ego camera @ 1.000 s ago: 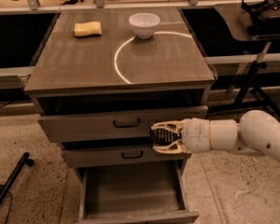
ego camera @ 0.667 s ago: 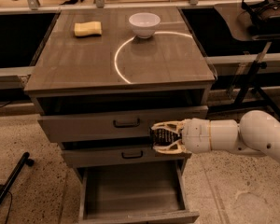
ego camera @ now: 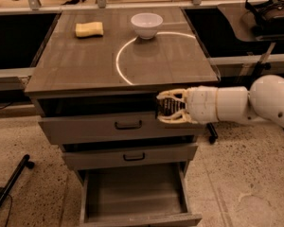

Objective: Pick rxbar chocolate from bottom drawer and place on counter

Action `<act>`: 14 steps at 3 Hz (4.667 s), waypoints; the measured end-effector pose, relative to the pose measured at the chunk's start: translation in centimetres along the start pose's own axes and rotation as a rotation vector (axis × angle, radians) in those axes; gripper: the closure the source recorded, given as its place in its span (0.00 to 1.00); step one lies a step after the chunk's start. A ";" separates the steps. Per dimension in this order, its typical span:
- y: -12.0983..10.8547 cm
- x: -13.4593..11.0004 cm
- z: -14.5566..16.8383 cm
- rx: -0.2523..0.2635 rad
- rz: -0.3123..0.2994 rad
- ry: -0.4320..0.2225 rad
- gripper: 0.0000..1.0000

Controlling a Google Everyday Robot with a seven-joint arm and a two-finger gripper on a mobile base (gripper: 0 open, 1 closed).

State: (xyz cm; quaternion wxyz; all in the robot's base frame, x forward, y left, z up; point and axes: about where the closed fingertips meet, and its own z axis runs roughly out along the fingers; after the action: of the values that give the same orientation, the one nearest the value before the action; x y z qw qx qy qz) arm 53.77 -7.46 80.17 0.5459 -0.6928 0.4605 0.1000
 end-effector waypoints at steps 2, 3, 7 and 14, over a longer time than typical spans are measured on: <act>-10.9 1.8 -0.3 0.080 0.077 0.075 1.00; -14.2 2.3 -1.0 0.120 0.081 0.086 1.00; -20.1 3.3 2.2 0.116 0.236 0.148 1.00; -21.5 -0.4 13.5 -0.025 0.272 0.124 0.00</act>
Offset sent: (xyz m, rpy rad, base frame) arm 0.1362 -0.0299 0.0852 0.0368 0.0581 -0.2122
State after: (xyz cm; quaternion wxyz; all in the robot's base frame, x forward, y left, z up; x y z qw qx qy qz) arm 74.56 3.76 89.48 0.4892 -0.6357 0.5814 0.1358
